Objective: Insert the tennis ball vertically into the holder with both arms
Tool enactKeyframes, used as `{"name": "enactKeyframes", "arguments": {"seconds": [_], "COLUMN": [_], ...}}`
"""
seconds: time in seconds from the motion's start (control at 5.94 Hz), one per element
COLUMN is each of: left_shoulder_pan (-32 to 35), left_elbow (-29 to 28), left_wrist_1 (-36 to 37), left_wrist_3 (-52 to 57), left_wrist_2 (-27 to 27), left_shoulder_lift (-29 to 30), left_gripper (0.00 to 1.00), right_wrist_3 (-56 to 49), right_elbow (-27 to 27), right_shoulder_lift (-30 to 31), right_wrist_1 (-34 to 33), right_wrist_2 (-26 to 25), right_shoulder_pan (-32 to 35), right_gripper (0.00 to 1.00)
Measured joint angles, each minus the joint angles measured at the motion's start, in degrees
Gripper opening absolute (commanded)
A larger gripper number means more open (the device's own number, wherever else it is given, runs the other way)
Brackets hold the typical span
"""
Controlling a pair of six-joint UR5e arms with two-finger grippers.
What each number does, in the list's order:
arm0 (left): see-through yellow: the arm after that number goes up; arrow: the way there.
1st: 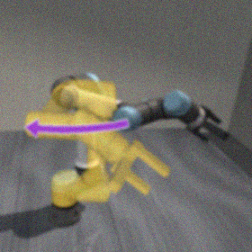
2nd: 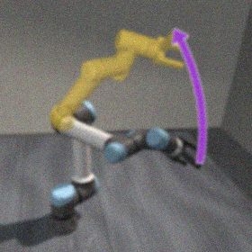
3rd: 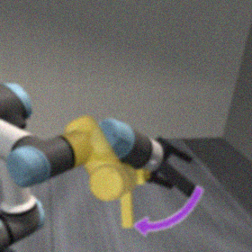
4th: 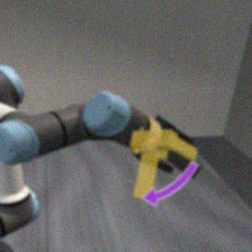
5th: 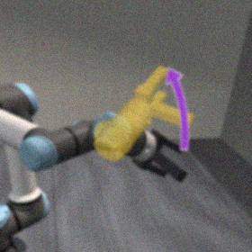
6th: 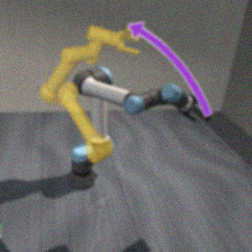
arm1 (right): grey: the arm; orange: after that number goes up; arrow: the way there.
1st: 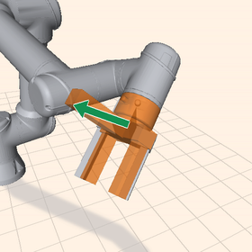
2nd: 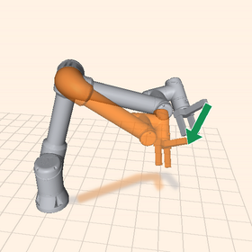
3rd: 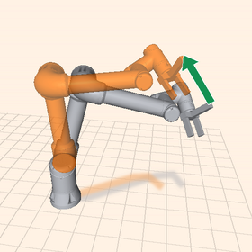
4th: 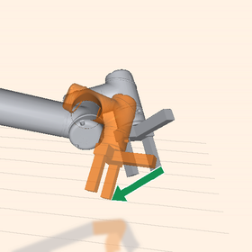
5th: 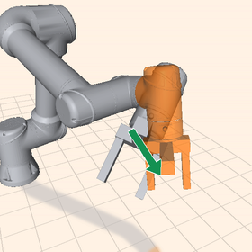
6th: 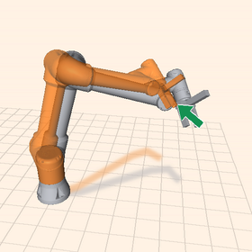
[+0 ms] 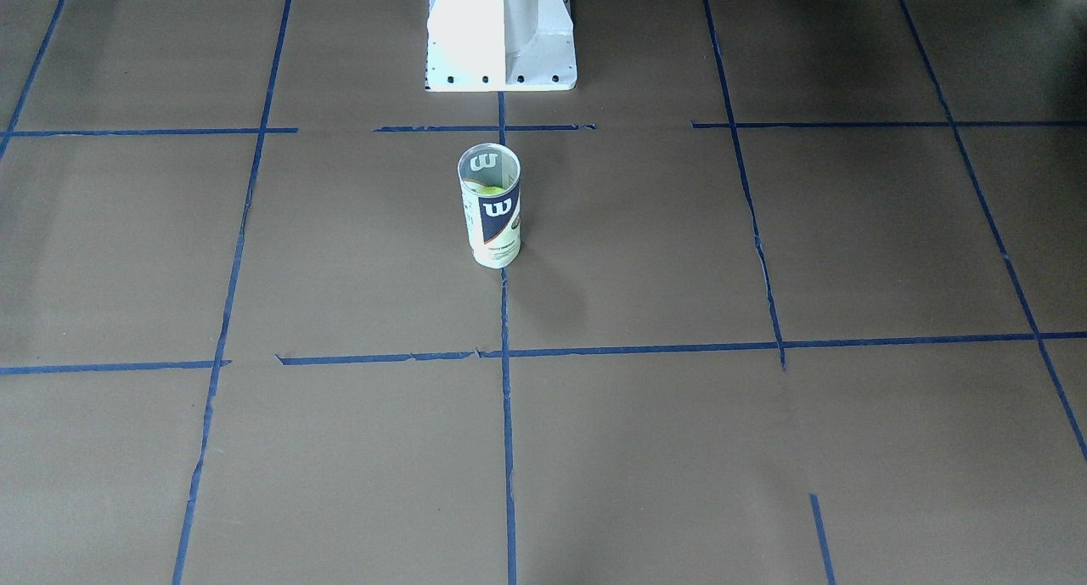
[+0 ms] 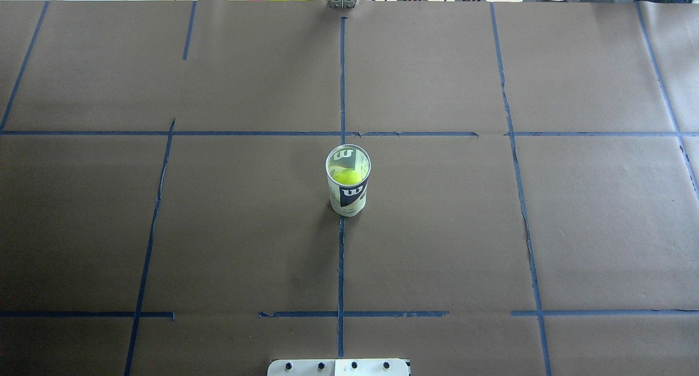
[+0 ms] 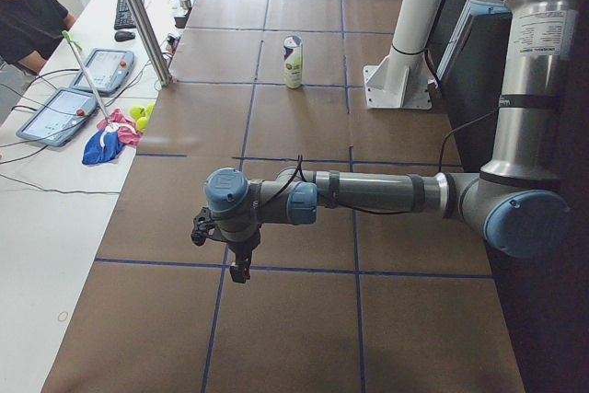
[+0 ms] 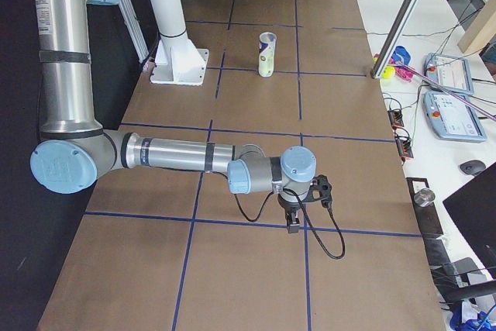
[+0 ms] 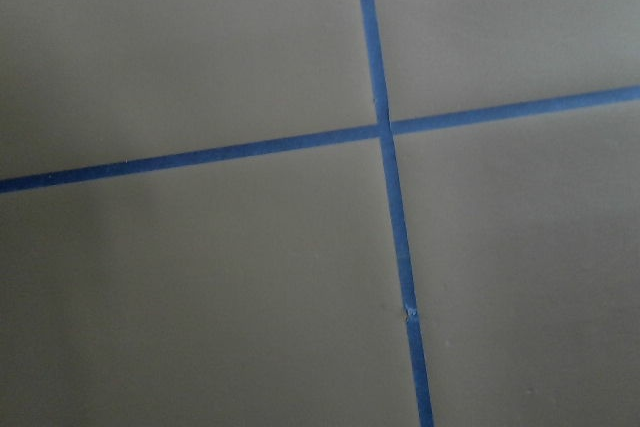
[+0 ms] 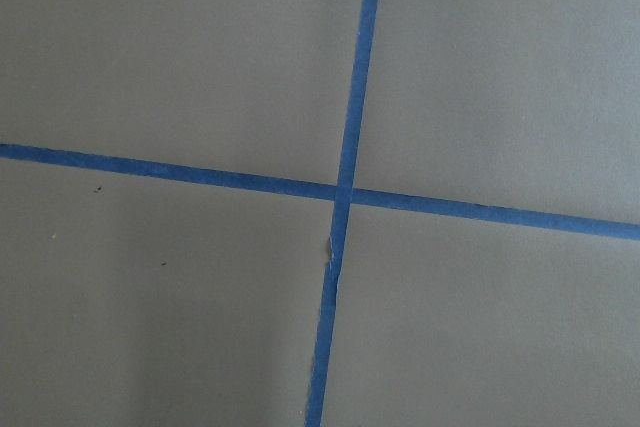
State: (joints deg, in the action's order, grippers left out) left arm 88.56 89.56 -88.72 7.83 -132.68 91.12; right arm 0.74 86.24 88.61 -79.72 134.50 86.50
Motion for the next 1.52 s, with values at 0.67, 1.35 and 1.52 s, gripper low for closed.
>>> {"name": "enactKeyframes", "arguments": {"seconds": [0.67,1.35,1.52], "left_shoulder_pan": [-0.1,-0.2,-0.2], "left_elbow": [-0.3,0.4,0.6], "left_wrist_1": [-0.2,-1.5,-2.2], "left_wrist_3": [-0.4,-0.3,-0.5], "left_wrist_2": [-0.3,-0.6,-0.8], "left_shoulder_lift": [-0.2,-0.6,-0.5], "left_gripper": [1.0,1.0,1.0], "right_wrist_3": [0.2,0.2,0.1], "right_elbow": [0.1,0.4,0.8], "right_shoulder_lift": [-0.8,-0.5,-0.7], "right_wrist_1": [-0.2,-0.3,-1.9], "right_wrist_2": [0.3,0.5,0.8], "right_shoulder_pan": [0.1,0.1,0.2], "right_gripper": [1.0,1.0,1.0]}}
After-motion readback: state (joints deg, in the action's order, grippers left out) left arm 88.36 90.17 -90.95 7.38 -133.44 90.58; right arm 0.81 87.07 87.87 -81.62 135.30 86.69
